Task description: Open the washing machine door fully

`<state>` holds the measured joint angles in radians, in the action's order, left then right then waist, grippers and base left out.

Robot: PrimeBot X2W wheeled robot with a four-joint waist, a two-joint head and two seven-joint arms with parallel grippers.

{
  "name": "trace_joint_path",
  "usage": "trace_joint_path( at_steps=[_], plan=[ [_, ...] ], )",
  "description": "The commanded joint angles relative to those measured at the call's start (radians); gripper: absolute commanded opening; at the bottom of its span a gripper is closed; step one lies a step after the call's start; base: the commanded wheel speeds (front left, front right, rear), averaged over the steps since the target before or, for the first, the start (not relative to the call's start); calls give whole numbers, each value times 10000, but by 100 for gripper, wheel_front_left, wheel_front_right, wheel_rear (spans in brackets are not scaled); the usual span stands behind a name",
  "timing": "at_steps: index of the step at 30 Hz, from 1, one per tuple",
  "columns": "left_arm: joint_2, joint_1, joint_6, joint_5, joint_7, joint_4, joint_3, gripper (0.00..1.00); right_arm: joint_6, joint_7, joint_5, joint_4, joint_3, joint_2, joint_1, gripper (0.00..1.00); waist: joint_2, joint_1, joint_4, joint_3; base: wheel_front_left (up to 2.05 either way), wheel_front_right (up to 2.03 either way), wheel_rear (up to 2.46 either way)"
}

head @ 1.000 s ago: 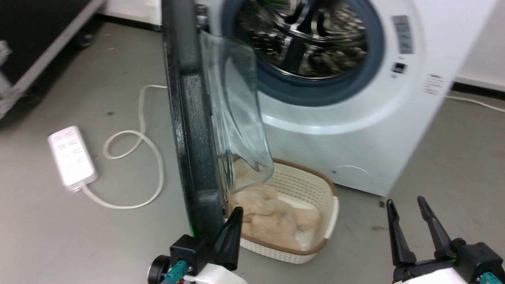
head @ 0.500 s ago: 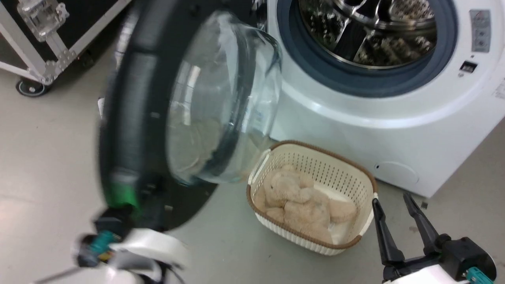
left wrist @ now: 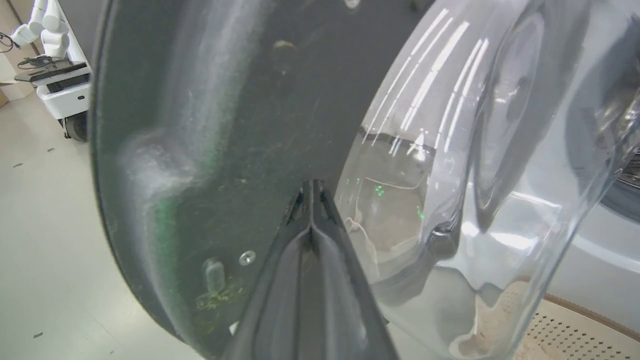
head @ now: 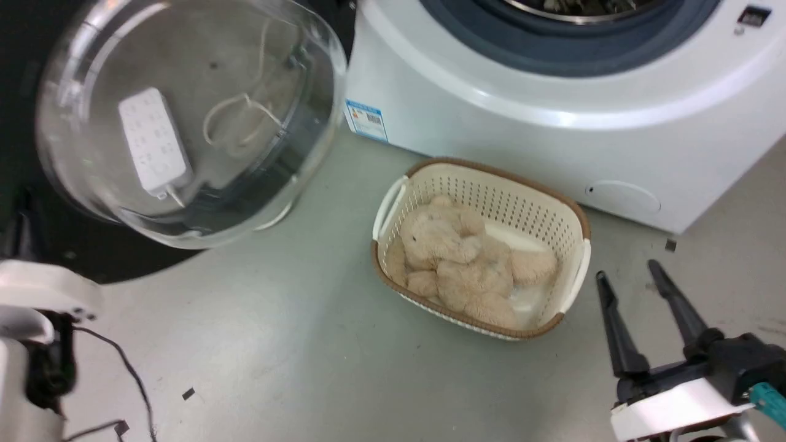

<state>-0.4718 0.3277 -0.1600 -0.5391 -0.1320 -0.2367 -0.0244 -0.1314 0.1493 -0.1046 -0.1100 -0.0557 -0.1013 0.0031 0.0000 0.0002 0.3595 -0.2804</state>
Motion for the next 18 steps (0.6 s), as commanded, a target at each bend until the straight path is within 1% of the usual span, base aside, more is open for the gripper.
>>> trace_joint_path(
  at_steps=[1,7,12,14,16,18],
  plan=[
    [-191,330,103,1,-2,-377,-70,0,7,-42,65,-124,95,-72,-159,100,0,-2,-172,-273,0,0,0],
    [-550,991,342,-132,-291,-1826,-301,0,7,-58,77,-220,305,-73,-151,100,0,-2,-406,-378,0,0,0],
    [-597,1204,528,-154,-596,-2589,-288,0,7,39,54,-160,380,-14,-195,100,0,-2,-508,-249,0,0,0],
    [-575,1220,572,-59,-823,-2697,-249,0,7,74,43,-89,427,4,-205,100,0,-2,-534,-108,0,0,0],
    [-623,1139,530,352,-1085,-2586,-94,0,7,148,40,11,534,46,-197,100,0,-2,-588,107,0,0,0],
    [-425,968,523,578,-1217,-2296,-7,0,7,247,11,131,642,112,-145,100,0,-2,-662,415,0,0,0]
  ],
)
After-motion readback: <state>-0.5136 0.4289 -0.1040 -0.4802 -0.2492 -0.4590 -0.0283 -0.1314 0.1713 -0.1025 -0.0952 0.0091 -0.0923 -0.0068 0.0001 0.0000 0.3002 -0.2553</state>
